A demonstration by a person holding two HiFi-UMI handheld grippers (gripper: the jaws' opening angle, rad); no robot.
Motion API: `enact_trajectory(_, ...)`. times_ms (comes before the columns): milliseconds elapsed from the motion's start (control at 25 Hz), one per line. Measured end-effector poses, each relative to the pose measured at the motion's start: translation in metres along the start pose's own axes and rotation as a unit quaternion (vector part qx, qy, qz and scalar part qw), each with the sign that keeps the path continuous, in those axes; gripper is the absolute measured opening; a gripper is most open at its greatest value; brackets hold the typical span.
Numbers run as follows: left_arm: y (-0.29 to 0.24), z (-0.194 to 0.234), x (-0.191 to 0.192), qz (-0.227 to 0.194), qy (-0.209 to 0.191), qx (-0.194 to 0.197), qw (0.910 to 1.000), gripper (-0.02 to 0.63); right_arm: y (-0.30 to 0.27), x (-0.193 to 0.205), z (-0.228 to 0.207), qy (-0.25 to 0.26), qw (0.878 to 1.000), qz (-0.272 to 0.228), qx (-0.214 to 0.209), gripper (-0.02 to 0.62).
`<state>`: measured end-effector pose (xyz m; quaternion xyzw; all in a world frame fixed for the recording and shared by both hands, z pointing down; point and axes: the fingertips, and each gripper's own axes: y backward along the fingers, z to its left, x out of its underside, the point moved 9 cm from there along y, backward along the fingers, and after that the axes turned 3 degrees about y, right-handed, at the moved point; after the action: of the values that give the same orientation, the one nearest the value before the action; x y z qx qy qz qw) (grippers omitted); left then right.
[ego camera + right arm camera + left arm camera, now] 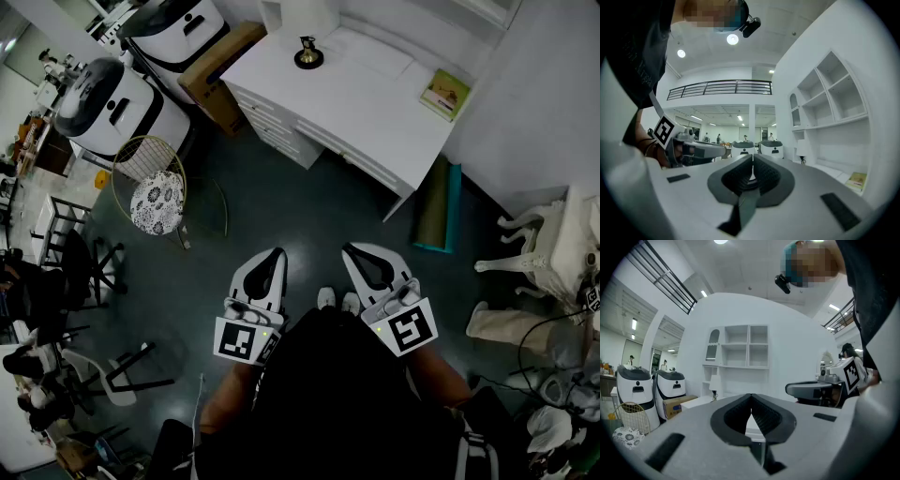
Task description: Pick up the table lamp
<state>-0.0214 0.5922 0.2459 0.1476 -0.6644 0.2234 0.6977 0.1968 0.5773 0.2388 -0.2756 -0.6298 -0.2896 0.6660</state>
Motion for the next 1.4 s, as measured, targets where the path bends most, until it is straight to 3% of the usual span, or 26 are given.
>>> enact_trajectory(120, -0.006, -0.002, -0.002, -0.016, -0.003, 0.001, 0.9999, 0.017, -0.001, 0.003, -0.008, -0.002, 1.0, -0.016, 0.0, 0.031)
enact_trajectory(240, -0.006, -0.003, 0.003, -0.014, -0.004, -0.005, 0.9999, 0.017, 0.005, 0.01, -0.016, -0.039, 0.999, -0.033, 0.012, 0.031)
enact_trajectory(520, -0.009, 0.02, 0.008, -0.019, 0.004, -0.033, 0.9993, 0.017, -0.011, 0.027, -0.027, -0.044, 0.999, -0.004, 0.008, 0.031)
enact_trajectory(1160, -0.109, 0.158, -0.015, -0.062, -0.006, -0.005, 0.9981, 0.017, -0.173, 0.018, -0.074, -0.022, 1.0, 0.014, -0.001, 0.031)
enact_trajectory(1400, -0.132, 0.203, -0.015, -0.035, 0.012, 0.003, 0.9993, 0.017, -0.22, 0.019, -0.084, -0.022, 0.999, 0.026, 0.009, 0.031)
